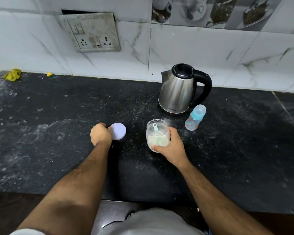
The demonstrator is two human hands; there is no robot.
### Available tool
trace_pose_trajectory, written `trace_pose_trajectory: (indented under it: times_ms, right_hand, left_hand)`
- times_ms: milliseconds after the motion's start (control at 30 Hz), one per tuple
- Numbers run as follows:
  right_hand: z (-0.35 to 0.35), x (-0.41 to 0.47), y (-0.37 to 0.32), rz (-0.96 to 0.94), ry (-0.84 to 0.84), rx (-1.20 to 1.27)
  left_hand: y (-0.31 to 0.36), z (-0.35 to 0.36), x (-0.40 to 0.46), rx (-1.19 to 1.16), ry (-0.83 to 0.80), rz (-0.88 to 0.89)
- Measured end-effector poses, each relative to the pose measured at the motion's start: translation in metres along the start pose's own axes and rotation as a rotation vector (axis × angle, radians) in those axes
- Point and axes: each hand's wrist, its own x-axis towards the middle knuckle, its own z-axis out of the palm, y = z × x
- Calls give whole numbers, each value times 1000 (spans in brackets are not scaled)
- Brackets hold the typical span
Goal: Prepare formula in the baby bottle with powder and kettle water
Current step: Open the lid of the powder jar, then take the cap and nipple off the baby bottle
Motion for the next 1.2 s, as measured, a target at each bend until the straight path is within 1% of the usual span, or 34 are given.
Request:
trace_pose_trajectory:
  times_ms: [100,167,233,367,433,500,667,833,900,967,1033,1100,1167,1200]
  right_hand:
    - [5,3,-1,-6,-6,-63]
    - [9,7,-2,-14,-11,-110]
    - [16,11,-4,-12,-23,-111]
    - [31,23,-12,-24,-46,-92]
    - [39,28,-17,-32,-56,-85]
    - [44,31,-21,-35,-66,-60]
    - [57,38,-26,-34,-95,-30]
    - [62,40,-25,-32,-125,-65]
    - [59,40,-22,-22,-141,-88]
    - [53,39,-17,1,-143,-95]
    - [47,37,-11,14,-105,-92]
    - [35,31,-2,-4,-40,-104]
    - [21,25,7,-29,31,-98]
    - [5,23,20,-28,89,-88]
  left_hand:
    - [0,0,-7,-71,82,76]
    - [1,3,-14,-149,71,204]
    - [3,6,-27,-255,-13,295]
    - [9,12,-56,-480,-260,297]
    - [7,12,-64,-501,-351,319]
    - [6,10,-68,-492,-400,355]
    - [4,4,-69,-519,-355,335]
    - [0,4,-69,-522,-328,352]
    - [-3,9,-70,-517,-269,333]
    - [-10,15,-76,-499,-174,293]
    - [-15,19,-88,-485,-98,293]
    - [-17,25,-103,-507,-70,344]
    - [-14,34,-118,-482,-115,429]
    - [-3,47,-130,-462,-173,481]
